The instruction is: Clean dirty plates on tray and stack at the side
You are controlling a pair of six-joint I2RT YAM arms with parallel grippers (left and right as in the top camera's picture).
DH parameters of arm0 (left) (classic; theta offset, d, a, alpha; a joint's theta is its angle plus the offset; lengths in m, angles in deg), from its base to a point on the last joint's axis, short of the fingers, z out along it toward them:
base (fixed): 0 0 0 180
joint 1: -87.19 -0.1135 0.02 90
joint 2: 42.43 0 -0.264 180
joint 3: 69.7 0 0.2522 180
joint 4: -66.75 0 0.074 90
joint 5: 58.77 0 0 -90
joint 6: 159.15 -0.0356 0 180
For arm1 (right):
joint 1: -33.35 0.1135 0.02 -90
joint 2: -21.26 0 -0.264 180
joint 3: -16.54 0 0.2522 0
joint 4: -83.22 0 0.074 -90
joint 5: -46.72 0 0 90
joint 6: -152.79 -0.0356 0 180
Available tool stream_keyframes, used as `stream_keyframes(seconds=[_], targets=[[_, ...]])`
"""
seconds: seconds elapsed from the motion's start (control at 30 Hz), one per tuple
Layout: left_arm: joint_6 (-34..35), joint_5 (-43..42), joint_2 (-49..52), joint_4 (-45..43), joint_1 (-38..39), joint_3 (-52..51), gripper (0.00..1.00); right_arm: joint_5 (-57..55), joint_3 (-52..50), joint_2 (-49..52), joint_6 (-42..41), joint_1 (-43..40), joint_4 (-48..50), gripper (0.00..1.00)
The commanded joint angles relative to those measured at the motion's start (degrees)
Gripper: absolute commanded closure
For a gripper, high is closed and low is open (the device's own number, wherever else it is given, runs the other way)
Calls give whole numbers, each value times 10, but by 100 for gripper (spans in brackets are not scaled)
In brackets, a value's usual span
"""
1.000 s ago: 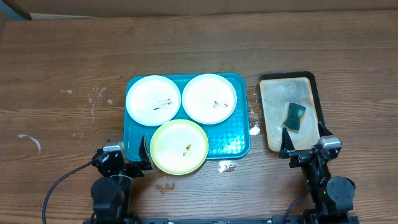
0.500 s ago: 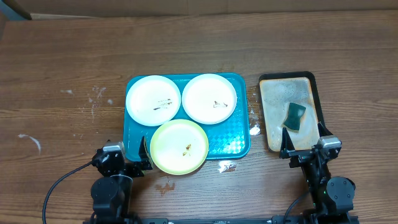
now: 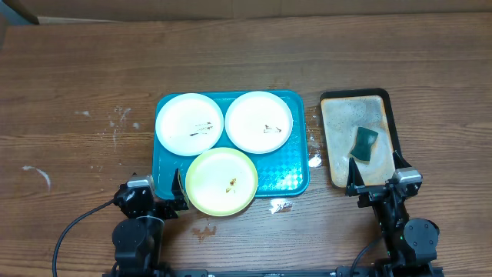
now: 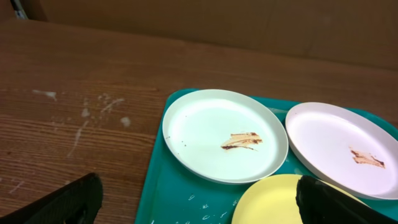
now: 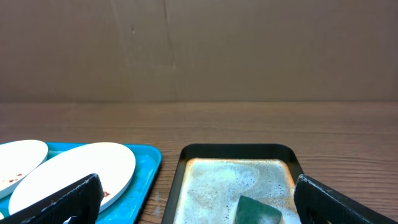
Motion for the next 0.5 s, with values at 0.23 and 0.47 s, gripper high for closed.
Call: stream_keyframes(seconds=[0.23, 0.47], targets=[[0, 1, -4, -1, -3, -6, 0, -1, -6, -7, 1, 1, 4, 0], [0, 1, -4, -1, -3, -6, 0, 5, 4, -6, 0, 2, -16, 0]])
